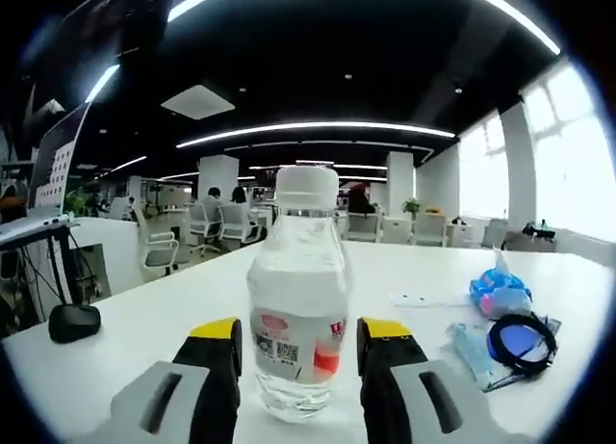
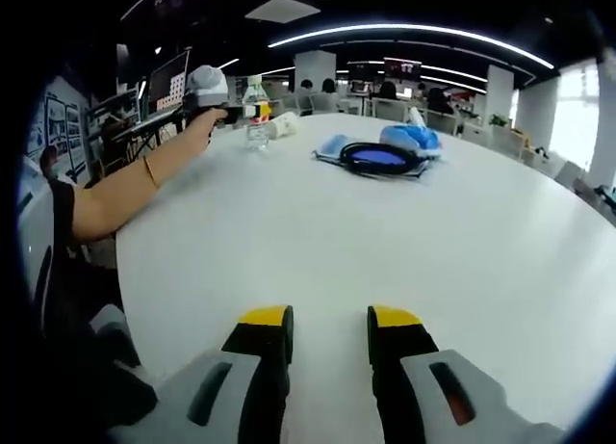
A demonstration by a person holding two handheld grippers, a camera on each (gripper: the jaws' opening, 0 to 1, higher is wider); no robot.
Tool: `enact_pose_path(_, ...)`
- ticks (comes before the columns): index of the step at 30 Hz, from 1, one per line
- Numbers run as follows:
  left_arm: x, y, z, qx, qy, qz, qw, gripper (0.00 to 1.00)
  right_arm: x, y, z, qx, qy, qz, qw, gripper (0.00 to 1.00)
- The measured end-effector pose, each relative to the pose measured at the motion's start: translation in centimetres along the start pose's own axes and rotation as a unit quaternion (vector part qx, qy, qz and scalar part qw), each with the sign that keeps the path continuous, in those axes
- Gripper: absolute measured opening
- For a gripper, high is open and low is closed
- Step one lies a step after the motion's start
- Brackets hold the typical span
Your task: Arrange the tabletop items into an orderly group along one side of the table until the central work area is clear of visible clutter.
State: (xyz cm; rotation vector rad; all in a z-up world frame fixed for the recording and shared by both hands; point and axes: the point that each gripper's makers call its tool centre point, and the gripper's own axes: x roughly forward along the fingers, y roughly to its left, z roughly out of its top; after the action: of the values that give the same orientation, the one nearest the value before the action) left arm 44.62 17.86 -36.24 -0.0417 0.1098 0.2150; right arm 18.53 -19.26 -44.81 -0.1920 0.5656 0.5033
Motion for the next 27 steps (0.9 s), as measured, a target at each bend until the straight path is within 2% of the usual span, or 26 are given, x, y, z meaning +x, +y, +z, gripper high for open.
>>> enact_pose_path(1, -0.05, 0.13, -0.06, 0.017, 0.0, 0.0, 0.9999, 0.38, 0.01, 0.01, 0.0, 0.0, 0.0, 0.0, 1.0, 0.29)
enact_pose_path(4, -0.26, 0.04, -0.21, 0.031, -0.005, -0.004, 0.9995, 0.38, 0.05, 0.13, 0.06, -0.001, 0.0, 0.001, 1.0, 0.29)
enact_pose_path(12, -0.18, 0.16, -0.11, 0.03, -0.017, -0.021, 0.9992, 0.37, 0.05, 0.24, -0.02, 0.0, 0.001, 0.001, 1.0, 0.29)
enact_pose_path(21, -0.26, 0.17, -0.13, 0.028, -0.016, -0.039, 0.9987, 0.37, 0.0, 0.16, 0.04, 0.001, 0.0, 0.0, 1.0, 0.29)
enact_pose_path(27, 0.11, -0.15, -0.14, 0.032, -0.019, -0.093, 0.9949, 0.37, -0.11, 0.13, 0.39, -0.001, -0.005, -0.002, 1.0, 0.29)
